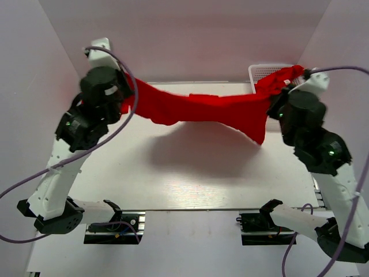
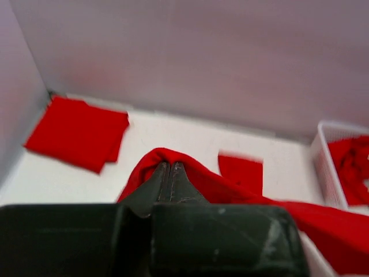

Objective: Fold and stack the t-shirts
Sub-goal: Flatten out the tshirt

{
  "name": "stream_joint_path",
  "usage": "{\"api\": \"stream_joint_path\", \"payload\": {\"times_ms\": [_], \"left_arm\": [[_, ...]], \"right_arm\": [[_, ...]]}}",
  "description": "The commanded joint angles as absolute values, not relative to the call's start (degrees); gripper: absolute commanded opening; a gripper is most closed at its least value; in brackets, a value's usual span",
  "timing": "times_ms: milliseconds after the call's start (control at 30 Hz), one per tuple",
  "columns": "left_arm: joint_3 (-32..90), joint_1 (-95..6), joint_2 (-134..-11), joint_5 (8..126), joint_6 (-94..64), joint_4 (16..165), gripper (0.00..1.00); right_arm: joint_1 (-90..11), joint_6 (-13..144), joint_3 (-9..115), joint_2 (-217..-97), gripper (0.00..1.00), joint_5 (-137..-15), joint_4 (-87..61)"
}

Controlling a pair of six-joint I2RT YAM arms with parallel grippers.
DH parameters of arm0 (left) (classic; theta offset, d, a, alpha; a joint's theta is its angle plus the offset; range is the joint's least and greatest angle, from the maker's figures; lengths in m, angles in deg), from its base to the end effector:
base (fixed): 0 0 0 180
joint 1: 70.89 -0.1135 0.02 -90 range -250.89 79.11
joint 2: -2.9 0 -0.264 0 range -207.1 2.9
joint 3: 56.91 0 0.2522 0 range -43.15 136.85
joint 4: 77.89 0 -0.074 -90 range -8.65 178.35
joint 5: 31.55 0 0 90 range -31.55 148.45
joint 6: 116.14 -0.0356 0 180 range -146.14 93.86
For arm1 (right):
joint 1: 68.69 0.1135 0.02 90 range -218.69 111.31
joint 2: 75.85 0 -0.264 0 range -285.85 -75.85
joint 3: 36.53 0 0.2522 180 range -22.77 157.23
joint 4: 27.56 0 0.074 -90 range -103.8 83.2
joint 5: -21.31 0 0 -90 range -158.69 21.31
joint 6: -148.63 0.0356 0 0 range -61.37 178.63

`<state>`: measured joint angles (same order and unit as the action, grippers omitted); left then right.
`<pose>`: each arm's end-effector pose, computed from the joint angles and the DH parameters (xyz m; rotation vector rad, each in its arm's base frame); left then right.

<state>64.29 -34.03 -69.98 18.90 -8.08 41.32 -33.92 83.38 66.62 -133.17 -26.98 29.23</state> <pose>0.1809 -0.1073 0.5323 -0.2030 1.7269 -0.0857 0.1383 0.0672 0.4975 0.3693 1.6747 0.1288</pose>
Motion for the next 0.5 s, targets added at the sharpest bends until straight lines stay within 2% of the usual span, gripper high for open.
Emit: {"api": "stream_joint_path", "payload": {"times_ms": [0, 67, 133, 333, 467], "left_arm": [[73.2, -34.3, -68.2, 12.7, -18.5, 43.4, 0.00], [75.0, -34.3, -66.8, 15.0, -25.2, 46.8, 0.00], [76.0, -34.3, -64.2, 22.5, -32.0, 52.0, 0.00], [86.9, -34.3, -61.7, 29.9, -37.6, 54.0, 0.00], [90.8, -34.3, -58.6, 39.6, -39.1, 56.3, 0.00]], "right_arm": [[-34.1, 73.8, 74.8, -131.3, 0.00, -18.8, 23.0], [-34.0, 69.6, 81.2, -131.7, 0.00, -20.1, 22.4], [-34.0, 68.2, 85.7, -132.8, 0.00, -24.7, 23.4], [-34.1, 62.2, 95.7, -132.6, 0.00, -36.5, 24.2], [-34.1, 60.7, 98.3, -130.0, 0.00, -50.6, 23.5]]}}
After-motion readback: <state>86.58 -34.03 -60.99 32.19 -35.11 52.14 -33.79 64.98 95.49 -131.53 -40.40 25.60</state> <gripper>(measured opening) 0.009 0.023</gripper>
